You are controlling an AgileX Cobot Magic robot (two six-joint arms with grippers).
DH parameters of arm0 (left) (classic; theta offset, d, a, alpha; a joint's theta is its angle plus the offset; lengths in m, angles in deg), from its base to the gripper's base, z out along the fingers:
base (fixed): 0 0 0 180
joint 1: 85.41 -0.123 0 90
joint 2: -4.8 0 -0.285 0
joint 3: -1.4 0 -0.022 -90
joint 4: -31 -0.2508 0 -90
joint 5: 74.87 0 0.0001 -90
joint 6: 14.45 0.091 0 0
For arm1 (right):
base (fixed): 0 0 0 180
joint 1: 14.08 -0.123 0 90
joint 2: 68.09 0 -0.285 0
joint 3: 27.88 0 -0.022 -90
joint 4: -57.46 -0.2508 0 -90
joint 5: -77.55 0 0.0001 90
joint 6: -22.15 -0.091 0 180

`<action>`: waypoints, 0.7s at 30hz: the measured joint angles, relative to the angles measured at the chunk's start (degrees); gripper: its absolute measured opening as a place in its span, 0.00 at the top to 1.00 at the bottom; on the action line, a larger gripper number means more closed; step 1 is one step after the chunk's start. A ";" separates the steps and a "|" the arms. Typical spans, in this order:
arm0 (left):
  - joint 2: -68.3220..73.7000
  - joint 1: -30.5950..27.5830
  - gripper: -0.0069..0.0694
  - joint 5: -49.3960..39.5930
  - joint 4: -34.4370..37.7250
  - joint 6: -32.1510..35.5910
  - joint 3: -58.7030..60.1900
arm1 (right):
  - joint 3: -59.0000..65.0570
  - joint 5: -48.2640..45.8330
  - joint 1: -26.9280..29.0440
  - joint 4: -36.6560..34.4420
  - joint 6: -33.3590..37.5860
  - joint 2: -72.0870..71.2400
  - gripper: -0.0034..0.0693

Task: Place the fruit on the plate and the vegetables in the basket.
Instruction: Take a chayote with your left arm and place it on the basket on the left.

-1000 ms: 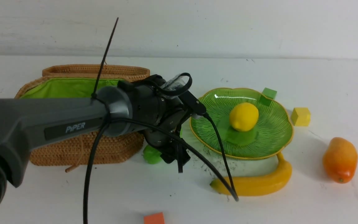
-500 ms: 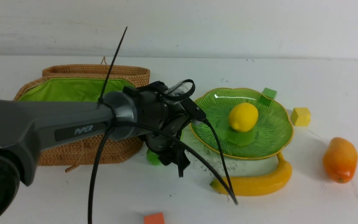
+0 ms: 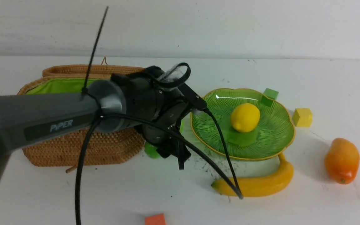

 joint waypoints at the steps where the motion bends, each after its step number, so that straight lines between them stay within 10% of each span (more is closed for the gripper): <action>1: -1.06 0.44 0.41 -0.67 0.16 0.00 0.00 | 0.00 0.00 0.00 0.00 0.11 0.00 0.65; 11: -13.66 5.84 0.41 -6.02 -1.75 9.49 0.00 | 0.00 5.54 0.00 -0.07 2.30 0.00 0.65; 21: -21.38 -10.21 0.41 -10.54 -7.38 36.20 0.00 | 0.00 8.29 0.00 -0.28 6.56 0.00 0.64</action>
